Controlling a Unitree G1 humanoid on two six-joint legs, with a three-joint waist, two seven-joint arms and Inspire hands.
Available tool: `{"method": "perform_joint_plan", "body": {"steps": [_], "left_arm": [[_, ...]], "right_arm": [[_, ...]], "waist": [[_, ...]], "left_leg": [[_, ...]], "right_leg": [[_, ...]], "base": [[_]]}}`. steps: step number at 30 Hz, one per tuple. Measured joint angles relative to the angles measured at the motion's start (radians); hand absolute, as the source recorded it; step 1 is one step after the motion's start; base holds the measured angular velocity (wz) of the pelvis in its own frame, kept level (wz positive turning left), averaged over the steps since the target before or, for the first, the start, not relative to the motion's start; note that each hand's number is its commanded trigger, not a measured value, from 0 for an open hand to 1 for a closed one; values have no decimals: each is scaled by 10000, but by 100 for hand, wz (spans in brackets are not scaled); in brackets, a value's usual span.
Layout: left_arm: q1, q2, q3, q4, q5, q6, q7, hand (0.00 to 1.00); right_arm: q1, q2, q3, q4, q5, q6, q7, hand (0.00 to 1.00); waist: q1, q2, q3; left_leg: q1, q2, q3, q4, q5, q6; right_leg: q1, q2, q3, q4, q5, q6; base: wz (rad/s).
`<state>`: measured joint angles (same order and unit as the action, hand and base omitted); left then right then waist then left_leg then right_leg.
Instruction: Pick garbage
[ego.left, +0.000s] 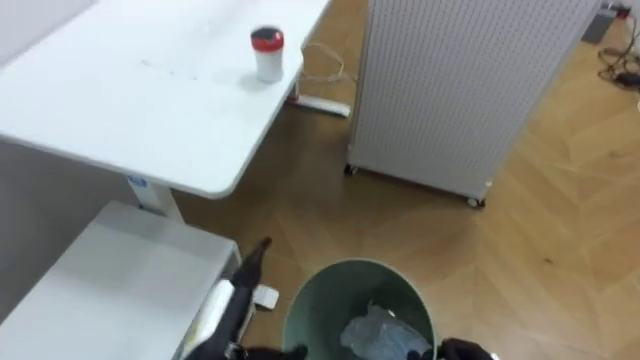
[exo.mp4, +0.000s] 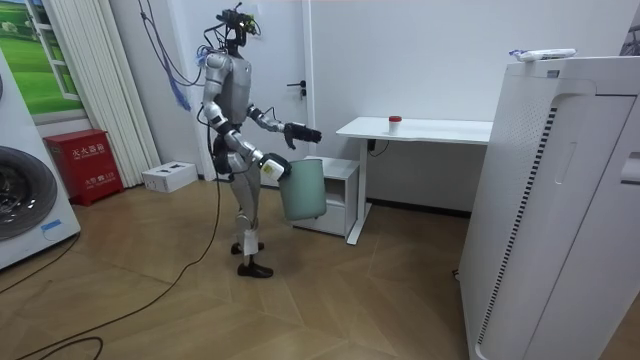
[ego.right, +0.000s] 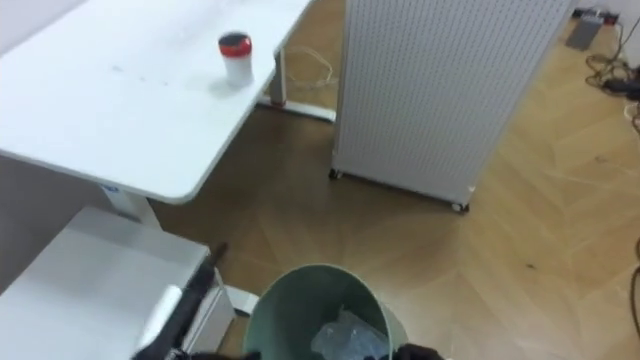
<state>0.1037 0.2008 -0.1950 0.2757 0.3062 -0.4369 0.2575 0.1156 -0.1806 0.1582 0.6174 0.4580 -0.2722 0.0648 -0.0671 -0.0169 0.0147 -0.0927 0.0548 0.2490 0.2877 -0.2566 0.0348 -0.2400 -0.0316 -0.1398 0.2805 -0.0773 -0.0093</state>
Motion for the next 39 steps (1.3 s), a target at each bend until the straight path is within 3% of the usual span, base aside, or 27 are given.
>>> {"method": "perform_joint_plan", "body": {"steps": [7, 13, 19, 22, 23, 25, 26, 27, 29, 30, 33, 39], "left_arm": [[310, 24, 784, -1398, -375, -83, 526, 0], [318, -7, 1105, -1799, -622, -130, 1177, 0], [318, -156, 1133, -1793, -815, -129, 1296, 0], [319, -137, 1154, -1776, -1527, -126, 1404, 0], [313, -126, 1180, -1780, -1613, -124, 1589, 0], [314, -127, 1190, -1782, -1601, -122, 1755, 0], [313, -125, 1250, -1784, -1578, -123, 1771, 0], [308, -126, 1308, -1781, -1589, -124, 1768, 0], [109, -127, 1253, -1780, -1709, -128, 1733, 0], [19, -127, 1219, -1778, -1877, -151, 1754, 0], [-22, -125, 1283, -1775, -1833, -163, 2214, 0], [-3, -107, 1606, -1776, -1916, -211, 2640, 0]], "right_arm": [[484, -77, -832, -349, -334, -16, -207, 100], [662, -79, -1079, -548, -434, -15, -366, 100], [726, -76, -1046, -548, -553, -5, -395, 100], [754, -64, -996, -540, -546, 25, -401, 100], [749, -65, -995, -541, -641, 27, -398, 100], [753, -76, -1000, -542, -646, 29, -407, 100], [738, -81, -1002, -544, -671, 29, -430, 100], [718, -90, -1008, -552, -682, 39, -457, 100], [716, -118, -1048, -570, -634, 62, -609, 100], [685, -147, -1056, -567, -630, 139, -662, 100], [762, -144, -1101, -590, -653, 202, -660, 100], [875, -139, -1128, -615, -693, 250, -595, 100]], "waist": [[160, 149, -132], [110, 180, -141], [158, 33, -53], [198, -35, 44], [190, -108, 71], [318, -145, 51], [433, -123, 45], [463, -117, 43], [296, -62, 25], [293, -52, 23], [235, -49, -61], [478, -43, -56]], "left_leg": [[1137, 3, 128, -697, 18, -50], [1530, 34, 67, -838, 91, -161], [1667, 51, -23, -609, 34, -247], [1658, 204, 23, 117, -291, -374], [1516, 195, 11, 610, -400, -432], [1280, 184, -387, 1326, -402, -435], [1044, 90, -1021, 1790, -406, -437], [830, -16, -1691, 2009, -484, -487], [321, -166, -2365, 1488, -437, -604], [15, -137, -2456, 1083, -129, -568], [44, -177, -2256, 979, -94, -416], [682, -298, -1524, 277, -47, -294]], "right_leg": [[1044, 110, -63, -416, -7, 22], [1357, 216, -42, -581, -19, -2], [1364, 250, 17, -347, -149, -64], [1265, 336, 100, 38, -441, -172], [1111, 405, 418, 359, -668, -208], [974, 527, 1044, 525, -789, -250], [967, 661, 1460, 617, -657, -383], [880, 734, 1768, 730, -602, -381], [721, 778, 2064, 836, -594, -337], [641, 844, 2249, 872, -569, -291], [616, 836, 2259, 801, -486, -147], [587, 669, 2105, 784, -443, -96]], "base": [[-7], [-2], [-12], [-33], [-51], [-71], [-87], [-74], [-38], [-50], [-49], [-39]]}}
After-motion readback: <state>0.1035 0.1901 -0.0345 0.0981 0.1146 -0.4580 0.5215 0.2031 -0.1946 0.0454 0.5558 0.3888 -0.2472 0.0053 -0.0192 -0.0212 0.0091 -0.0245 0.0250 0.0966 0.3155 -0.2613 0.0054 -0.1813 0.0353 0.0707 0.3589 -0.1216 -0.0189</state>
